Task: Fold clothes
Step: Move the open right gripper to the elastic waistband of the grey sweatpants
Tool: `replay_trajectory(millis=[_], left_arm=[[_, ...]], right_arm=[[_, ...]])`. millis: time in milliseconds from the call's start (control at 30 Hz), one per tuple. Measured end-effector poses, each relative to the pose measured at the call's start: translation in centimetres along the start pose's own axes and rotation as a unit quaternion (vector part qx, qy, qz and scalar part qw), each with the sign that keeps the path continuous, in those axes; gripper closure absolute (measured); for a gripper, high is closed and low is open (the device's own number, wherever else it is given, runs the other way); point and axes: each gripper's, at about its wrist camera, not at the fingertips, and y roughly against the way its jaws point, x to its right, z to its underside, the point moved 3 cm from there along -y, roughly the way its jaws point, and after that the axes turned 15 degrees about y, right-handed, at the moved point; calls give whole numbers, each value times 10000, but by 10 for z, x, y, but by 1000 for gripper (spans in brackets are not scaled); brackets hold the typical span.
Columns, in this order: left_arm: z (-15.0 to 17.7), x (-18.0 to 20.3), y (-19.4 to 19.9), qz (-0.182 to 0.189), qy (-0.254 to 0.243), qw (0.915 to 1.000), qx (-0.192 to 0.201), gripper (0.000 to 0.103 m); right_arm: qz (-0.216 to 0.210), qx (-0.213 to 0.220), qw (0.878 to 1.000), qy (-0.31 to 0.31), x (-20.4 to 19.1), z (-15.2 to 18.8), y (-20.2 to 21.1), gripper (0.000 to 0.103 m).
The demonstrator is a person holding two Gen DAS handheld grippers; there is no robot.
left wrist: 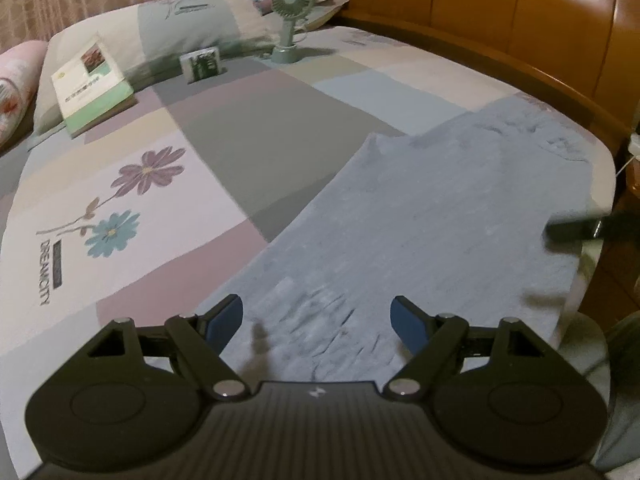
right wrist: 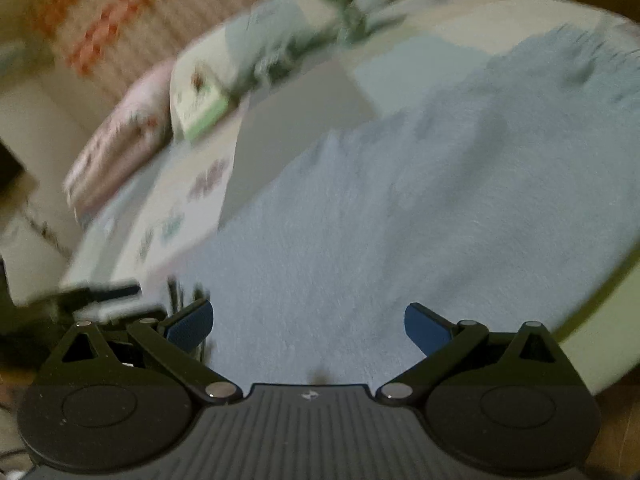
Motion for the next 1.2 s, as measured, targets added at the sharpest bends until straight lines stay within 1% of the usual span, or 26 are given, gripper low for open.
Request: replay_trajectory(millis=[100,167,300,400,467,567,600,700,833,967,1033,1133,1200], left_arm=[[-5,10,-5,29,-70,10000,-21,22],[-9,16,-8,41,-126,9999,-29,22],[-15,32,-17,59,-256,9996,-87,22],[-20,44,-25,30,-382,9992,-139,22],[-23,53,-30,22,-449,9988,-180,22],[-27,65,-37,18,-522,9984,-228,22],[-28,70,-39,26,-540,9982,-244,22],[-31,81,-45,65,-583,9979,-288,22],[-33,91,-53,50,-635,9974,-345,22],[-33,96,-60,84,-669,9969,-406,22],[-32,98,-62,103,-698,9966,-432,22],[-31,98,-62,125,-692,9966,-440,22],[-31,97,-61,137,-676,9967,-436,22]], right_arm=[[183,398,9982,-402,32,-12,29,0],[342,647,9945,-749,58,-16,49,0],[837,1013,9819,-1363,112,-14,79,0],[1002,1164,9738,-1680,145,-8,89,0],[966,1208,9696,-1894,167,-6,91,0],[860,1111,9627,-2314,196,-5,83,0],[824,1016,9604,-2458,206,-5,80,0],[614,757,9581,-2692,222,-8,66,0],[476,678,9599,-2678,225,-16,61,0],[338,857,9577,-2725,235,-20,57,0],[250,1053,9551,-2760,242,-22,55,0],[77,1421,9422,-3035,254,-18,54,0],[38,1527,9377,-3122,253,-14,55,0]])
